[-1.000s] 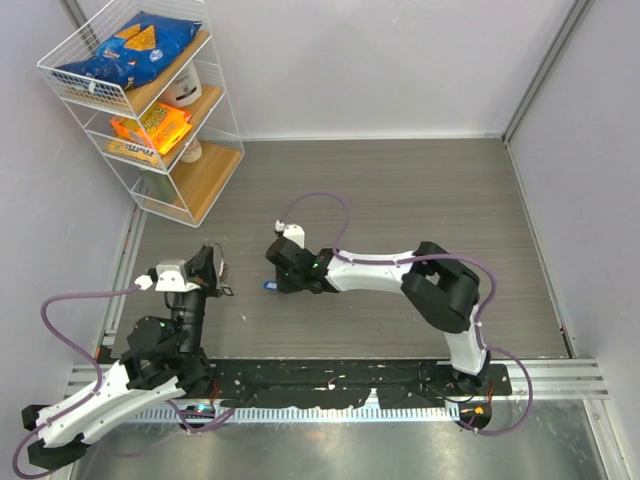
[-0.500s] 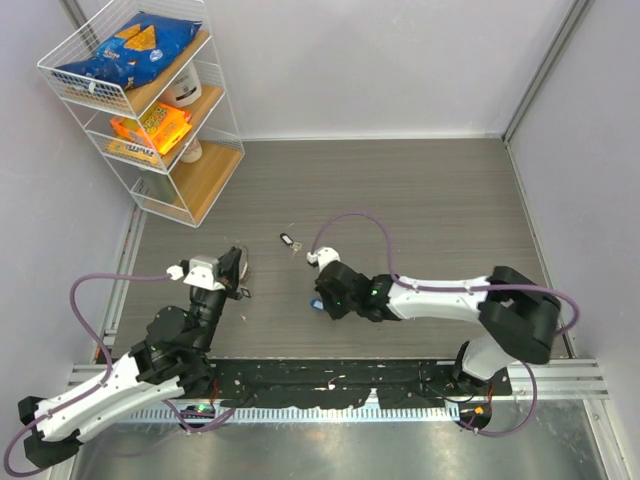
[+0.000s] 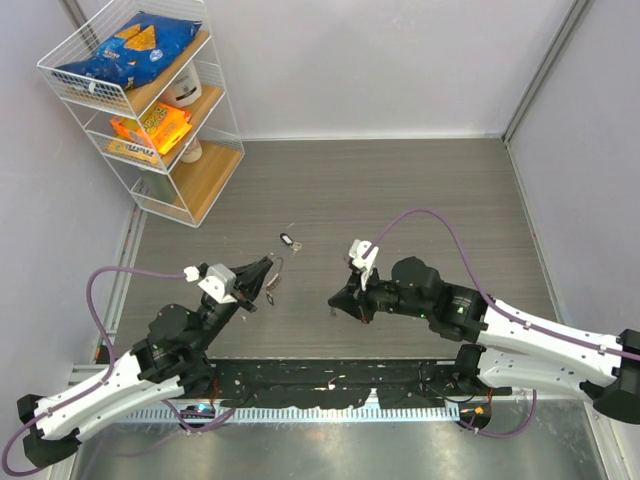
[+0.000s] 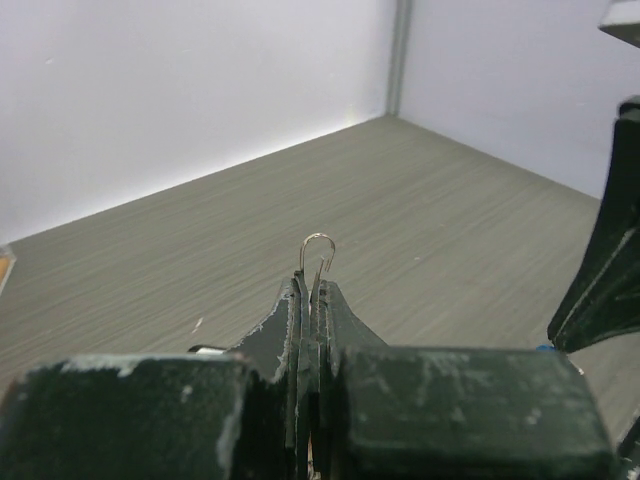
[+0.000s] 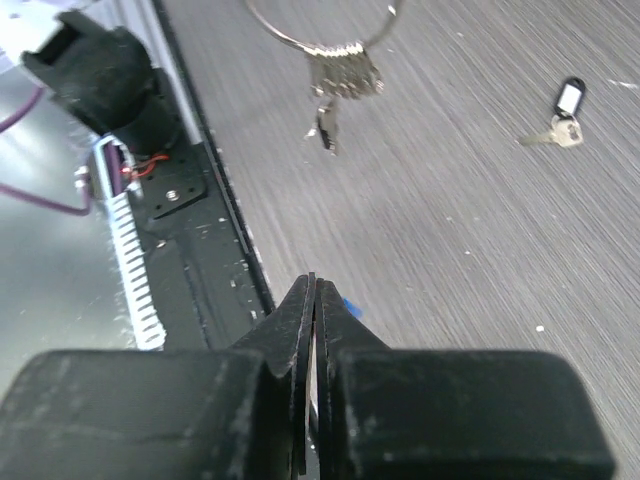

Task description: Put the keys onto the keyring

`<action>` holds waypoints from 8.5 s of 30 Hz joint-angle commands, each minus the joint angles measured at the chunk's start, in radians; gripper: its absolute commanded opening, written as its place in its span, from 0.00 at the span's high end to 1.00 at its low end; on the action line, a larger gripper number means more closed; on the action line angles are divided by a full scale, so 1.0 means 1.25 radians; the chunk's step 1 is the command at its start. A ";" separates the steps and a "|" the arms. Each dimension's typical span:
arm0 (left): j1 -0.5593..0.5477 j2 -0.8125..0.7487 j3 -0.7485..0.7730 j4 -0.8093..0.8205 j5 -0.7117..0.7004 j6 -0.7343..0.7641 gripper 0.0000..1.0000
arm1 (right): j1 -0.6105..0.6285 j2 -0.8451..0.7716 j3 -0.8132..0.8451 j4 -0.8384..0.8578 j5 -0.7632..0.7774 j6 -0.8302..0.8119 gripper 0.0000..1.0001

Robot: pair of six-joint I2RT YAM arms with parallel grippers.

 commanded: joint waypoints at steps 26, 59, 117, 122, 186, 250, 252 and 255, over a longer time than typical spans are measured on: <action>0.000 -0.013 -0.003 0.151 0.332 -0.022 1.00 | 0.004 -0.014 0.136 0.234 -0.293 0.315 0.94; 0.000 -0.155 -0.071 0.207 0.304 0.001 1.00 | 0.004 0.124 0.019 0.596 -0.115 0.688 0.94; 0.000 -0.162 -0.072 0.205 0.337 0.002 1.00 | 0.004 0.135 0.060 0.547 -0.076 0.704 0.94; 0.000 -0.158 -0.073 0.207 0.333 0.002 1.00 | 0.004 0.109 0.063 0.516 -0.078 0.690 0.94; 0.000 -0.100 -0.060 0.198 0.343 0.010 0.99 | 0.013 0.132 0.064 0.628 -0.076 0.773 0.95; 0.001 0.102 -0.024 0.222 0.349 0.009 1.00 | -0.008 -0.037 0.016 0.393 0.036 0.643 0.94; 0.000 0.128 -0.018 0.222 0.343 0.012 1.00 | -0.009 -0.029 0.046 0.333 0.062 0.619 0.89; 0.000 0.163 -0.018 0.236 0.332 0.013 1.00 | -0.014 -0.031 0.080 0.211 0.139 0.556 0.73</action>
